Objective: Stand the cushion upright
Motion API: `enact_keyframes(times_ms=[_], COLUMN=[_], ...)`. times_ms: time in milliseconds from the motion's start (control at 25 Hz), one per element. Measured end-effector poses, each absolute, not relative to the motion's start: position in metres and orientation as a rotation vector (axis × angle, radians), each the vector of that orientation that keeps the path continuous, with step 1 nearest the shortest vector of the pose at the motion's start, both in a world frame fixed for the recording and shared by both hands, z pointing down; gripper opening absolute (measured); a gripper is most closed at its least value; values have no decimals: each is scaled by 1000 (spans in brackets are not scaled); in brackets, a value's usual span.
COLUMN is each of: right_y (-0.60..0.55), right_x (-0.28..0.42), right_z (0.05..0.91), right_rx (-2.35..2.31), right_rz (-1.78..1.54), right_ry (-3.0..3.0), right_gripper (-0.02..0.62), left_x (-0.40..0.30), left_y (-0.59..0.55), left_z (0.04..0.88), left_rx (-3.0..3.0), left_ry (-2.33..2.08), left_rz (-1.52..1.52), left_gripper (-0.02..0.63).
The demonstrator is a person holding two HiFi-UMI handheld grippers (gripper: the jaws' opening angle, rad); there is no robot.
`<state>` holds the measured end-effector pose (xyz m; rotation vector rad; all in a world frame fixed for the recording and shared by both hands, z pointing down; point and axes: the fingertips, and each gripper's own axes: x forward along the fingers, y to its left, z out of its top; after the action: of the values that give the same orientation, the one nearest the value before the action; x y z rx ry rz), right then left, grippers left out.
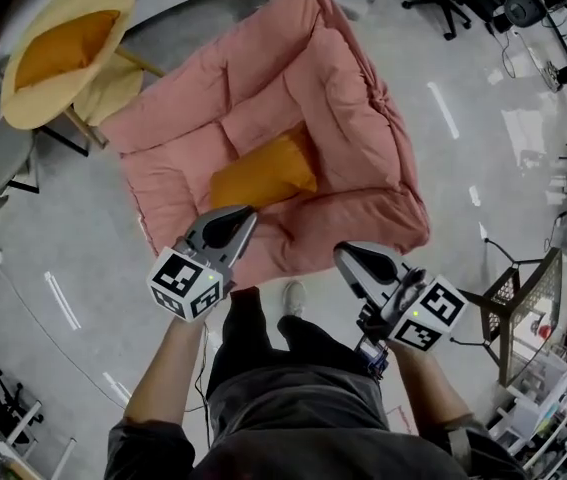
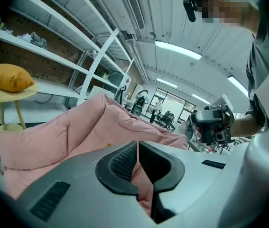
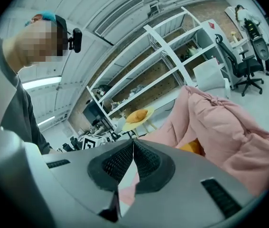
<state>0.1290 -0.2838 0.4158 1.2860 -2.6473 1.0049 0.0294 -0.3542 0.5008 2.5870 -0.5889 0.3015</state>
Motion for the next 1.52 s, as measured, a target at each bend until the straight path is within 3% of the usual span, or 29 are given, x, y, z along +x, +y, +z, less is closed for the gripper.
enact_keyframes(times_ms=[640,1520], right_y=[-307,-308], right_x=[103,100], right_z=[395,397], right_rx=[1191,1200], right_rz=[961,953], right_ry=[-2665,-2643], right_gripper=[15,15], left_x=[12,3], left_y=[-352,-353], left_z=[452,457], left_rx=[2630,2573], left_ry=[-618,-627], left_rz=[294,261], left_gripper=[17,15])
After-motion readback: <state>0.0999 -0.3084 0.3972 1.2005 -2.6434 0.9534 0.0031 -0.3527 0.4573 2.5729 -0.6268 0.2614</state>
